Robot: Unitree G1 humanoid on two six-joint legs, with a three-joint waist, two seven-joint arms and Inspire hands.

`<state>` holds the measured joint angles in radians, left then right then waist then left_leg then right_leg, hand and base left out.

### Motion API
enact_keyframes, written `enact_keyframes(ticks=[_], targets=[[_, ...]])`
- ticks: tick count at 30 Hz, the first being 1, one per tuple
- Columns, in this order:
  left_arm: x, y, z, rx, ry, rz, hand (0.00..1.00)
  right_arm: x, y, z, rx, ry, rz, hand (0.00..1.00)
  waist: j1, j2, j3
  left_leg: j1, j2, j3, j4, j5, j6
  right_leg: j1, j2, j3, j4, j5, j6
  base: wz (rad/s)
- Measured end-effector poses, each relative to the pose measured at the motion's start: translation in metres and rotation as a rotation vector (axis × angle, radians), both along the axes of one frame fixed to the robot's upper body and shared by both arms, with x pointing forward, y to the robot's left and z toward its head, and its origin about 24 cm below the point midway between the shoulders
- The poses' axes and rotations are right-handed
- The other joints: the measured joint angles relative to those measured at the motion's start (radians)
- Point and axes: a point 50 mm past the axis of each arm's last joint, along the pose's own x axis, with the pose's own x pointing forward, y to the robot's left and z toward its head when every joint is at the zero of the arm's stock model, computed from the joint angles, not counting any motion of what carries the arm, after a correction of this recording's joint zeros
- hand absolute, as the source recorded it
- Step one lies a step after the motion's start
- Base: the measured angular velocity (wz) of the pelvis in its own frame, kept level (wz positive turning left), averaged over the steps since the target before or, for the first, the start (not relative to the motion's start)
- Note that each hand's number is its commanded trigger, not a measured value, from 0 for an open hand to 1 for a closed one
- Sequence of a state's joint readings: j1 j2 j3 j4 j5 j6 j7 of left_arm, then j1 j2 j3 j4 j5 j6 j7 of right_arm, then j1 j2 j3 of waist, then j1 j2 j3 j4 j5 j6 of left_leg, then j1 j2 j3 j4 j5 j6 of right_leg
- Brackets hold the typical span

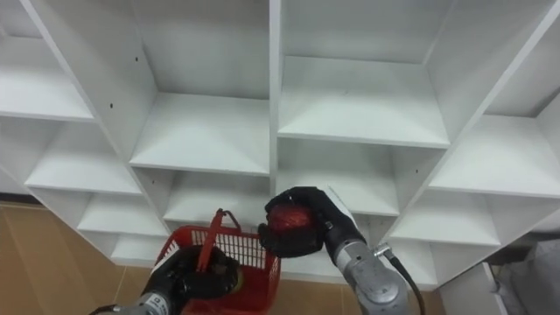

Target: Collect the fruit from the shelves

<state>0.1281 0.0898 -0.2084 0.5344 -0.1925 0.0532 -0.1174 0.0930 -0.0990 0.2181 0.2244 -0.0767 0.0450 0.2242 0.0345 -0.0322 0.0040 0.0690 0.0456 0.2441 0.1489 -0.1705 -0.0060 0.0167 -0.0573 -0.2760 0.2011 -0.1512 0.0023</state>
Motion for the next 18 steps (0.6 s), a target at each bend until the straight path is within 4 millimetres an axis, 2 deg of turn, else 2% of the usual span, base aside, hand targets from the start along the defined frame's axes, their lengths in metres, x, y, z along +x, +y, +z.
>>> enact_keyframes(ticks=[3, 8, 18], targets=[[0.000, 0.000, 0.000, -0.001, 0.000, -0.002, 1.00, -0.002, 0.005, -0.002, 0.003, 0.009, 0.019, 1.00, 0.003, 0.004, 0.0007, 0.001, 0.000, 0.001, -0.001, 0.000, 0.000, 0.000, 0.000, 0.001, 0.000, 0.000, 0.000, 0.00], [0.000, 0.000, 0.000, 0.000, 0.001, -0.017, 1.00, -0.007, 0.008, -0.017, 0.011, 0.085, 0.028, 1.00, 0.004, 0.008, 0.0037, -0.001, 0.000, 0.002, -0.001, 0.000, 0.000, -0.002, 0.000, 0.000, 0.000, 0.000, 0.000, 0.00], [-0.001, -0.001, -0.001, -0.004, 0.012, -0.023, 1.00, -0.008, 0.009, -0.019, 0.038, 0.112, 0.026, 1.00, 0.005, 0.009, 0.0044, -0.007, 0.000, 0.003, -0.001, 0.000, 0.000, -0.007, 0.000, 0.001, 0.000, 0.000, 0.000, 0.00]])
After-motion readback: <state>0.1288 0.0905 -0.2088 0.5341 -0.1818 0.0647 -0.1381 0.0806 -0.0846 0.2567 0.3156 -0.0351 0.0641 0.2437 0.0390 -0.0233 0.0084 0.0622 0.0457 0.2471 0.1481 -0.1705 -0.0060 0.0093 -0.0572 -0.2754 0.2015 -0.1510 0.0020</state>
